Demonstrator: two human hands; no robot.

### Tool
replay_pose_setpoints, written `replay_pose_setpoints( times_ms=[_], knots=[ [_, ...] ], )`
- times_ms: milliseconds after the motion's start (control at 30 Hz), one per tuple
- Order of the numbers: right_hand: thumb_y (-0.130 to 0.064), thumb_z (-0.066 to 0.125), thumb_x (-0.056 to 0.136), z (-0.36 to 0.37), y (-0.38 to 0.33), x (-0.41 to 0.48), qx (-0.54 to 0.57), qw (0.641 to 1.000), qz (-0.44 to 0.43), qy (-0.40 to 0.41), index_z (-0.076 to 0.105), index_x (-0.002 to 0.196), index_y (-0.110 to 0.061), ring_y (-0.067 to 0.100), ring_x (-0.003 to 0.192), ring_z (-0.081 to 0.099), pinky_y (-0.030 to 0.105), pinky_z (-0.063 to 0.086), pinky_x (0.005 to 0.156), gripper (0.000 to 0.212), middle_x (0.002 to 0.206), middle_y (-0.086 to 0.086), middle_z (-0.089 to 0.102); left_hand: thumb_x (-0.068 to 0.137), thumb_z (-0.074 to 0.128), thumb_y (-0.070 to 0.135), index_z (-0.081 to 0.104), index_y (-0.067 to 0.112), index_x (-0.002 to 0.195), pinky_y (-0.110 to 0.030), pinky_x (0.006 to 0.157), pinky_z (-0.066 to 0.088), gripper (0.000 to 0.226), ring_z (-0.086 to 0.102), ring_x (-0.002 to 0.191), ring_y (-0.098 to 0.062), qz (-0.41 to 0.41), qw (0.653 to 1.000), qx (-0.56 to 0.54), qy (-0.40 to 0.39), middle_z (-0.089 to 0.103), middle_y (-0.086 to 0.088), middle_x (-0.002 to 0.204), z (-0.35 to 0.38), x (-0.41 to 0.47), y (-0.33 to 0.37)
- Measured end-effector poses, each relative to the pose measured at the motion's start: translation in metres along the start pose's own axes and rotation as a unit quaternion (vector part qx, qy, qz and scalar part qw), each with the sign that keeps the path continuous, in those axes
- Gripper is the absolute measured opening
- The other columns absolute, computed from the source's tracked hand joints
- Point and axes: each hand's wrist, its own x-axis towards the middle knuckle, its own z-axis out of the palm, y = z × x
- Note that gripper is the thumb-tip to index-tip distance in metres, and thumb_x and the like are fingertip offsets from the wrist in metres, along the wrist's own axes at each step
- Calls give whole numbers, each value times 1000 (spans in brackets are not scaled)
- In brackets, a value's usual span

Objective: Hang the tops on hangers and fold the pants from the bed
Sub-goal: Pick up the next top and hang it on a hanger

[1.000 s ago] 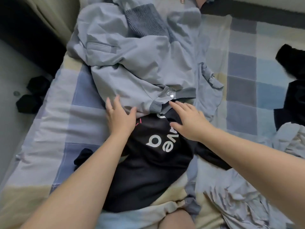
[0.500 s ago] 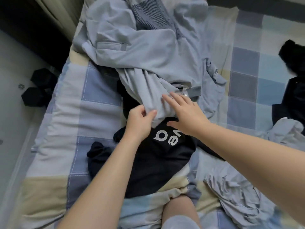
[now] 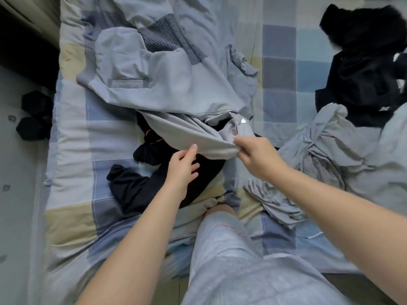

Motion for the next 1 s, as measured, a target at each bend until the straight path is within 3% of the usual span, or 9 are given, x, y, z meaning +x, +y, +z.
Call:
replay_pose_setpoints(
  times_ms=[133, 233, 300, 400, 500, 600, 733, 900, 1000],
  knots=[
    [-2, 59, 85, -19, 13, -49, 38, 999, 21, 31, 48, 75, -11, 32, 65, 44, 38, 32, 60, 18, 61, -1, 42, 83, 64, 69, 46, 26, 142, -43, 97, 47, 75, 56, 119, -29, -34, 995, -79, 46, 52, 2, 137, 15, 18, 22],
    [0, 61, 84, -26, 31, -88, 40, 998, 45, 23, 53, 75, -9, 31, 66, 48, 34, 30, 64, 15, 63, 4, 51, 74, 71, 72, 46, 26, 141, -47, 99, 51, 85, 61, 117, -28, -52, 988, -128, 69, 57, 0, 134, 29, 35, 39],
    [-1, 63, 85, -28, 47, -113, 47, 997, 66, 13, 57, 76, -8, 31, 68, 51, 34, 33, 67, 12, 65, 6, 55, 77, 76, 62, 48, 20, 140, -47, 96, 55, 80, 66, 111, -28, -60, 988, -117, 75, 64, -4, 129, 40, 44, 41],
    [-1, 61, 85, -28, 68, -140, 56, 994, 95, 0, 55, 74, -7, 31, 67, 51, 36, 34, 66, 15, 64, 6, 53, 86, 79, 29, 49, 14, 137, -41, 88, 59, 61, 70, 102, -25, -68, 992, -48, 99, 68, -7, 123, 58, 51, 24],
    [-4, 58, 86, -23, 85, -150, 64, 988, 137, -22, 64, 85, -8, 30, 77, 57, 36, 37, 67, 7, 70, 2, 58, 85, 77, 14, 47, 11, 139, -40, 94, 57, 62, 68, 106, -26, -57, 992, 16, 114, 66, -8, 127, 70, 51, 0],
    [-11, 56, 93, -18, 91, -142, 100, 972, 204, -60, 68, 115, -24, 14, 98, 60, 27, 40, 79, 28, 100, -9, 68, 88, 73, 14, 48, 7, 139, -44, 100, 54, 57, 66, 109, -28, -39, 994, 61, 77, 65, -9, 126, 68, 42, -18],
    [-20, 56, 99, -16, 83, -104, 155, 962, 206, -94, 46, 142, -31, 8, 118, 55, 24, 39, 89, 46, 127, -12, 62, 87, 75, 15, 62, 5, 124, -42, 94, 55, 41, 68, 103, -26, -28, 989, 149, 2, 72, -8, 113, 46, 19, -40],
    [-26, 59, 97, -9, 60, -26, 135, 965, 195, -112, 39, 149, -30, 18, 116, 58, 31, 46, 90, 56, 135, -4, 59, 86, 76, 6, 68, 3, 117, -31, 83, 53, 32, 69, 92, -16, -41, 983, 176, -28, 74, -2, 100, 11, -5, -75],
    [-27, 61, 95, 0, 43, 22, 107, 972, 167, -129, 40, 148, -28, 20, 120, 56, 29, 42, 91, 57, 137, 0, 59, 85, 79, 11, 67, 6, 123, -34, 90, 53, 40, 69, 100, -19, -96, 979, 178, -36, 74, -1, 108, -16, -8, -92]
  ],
)
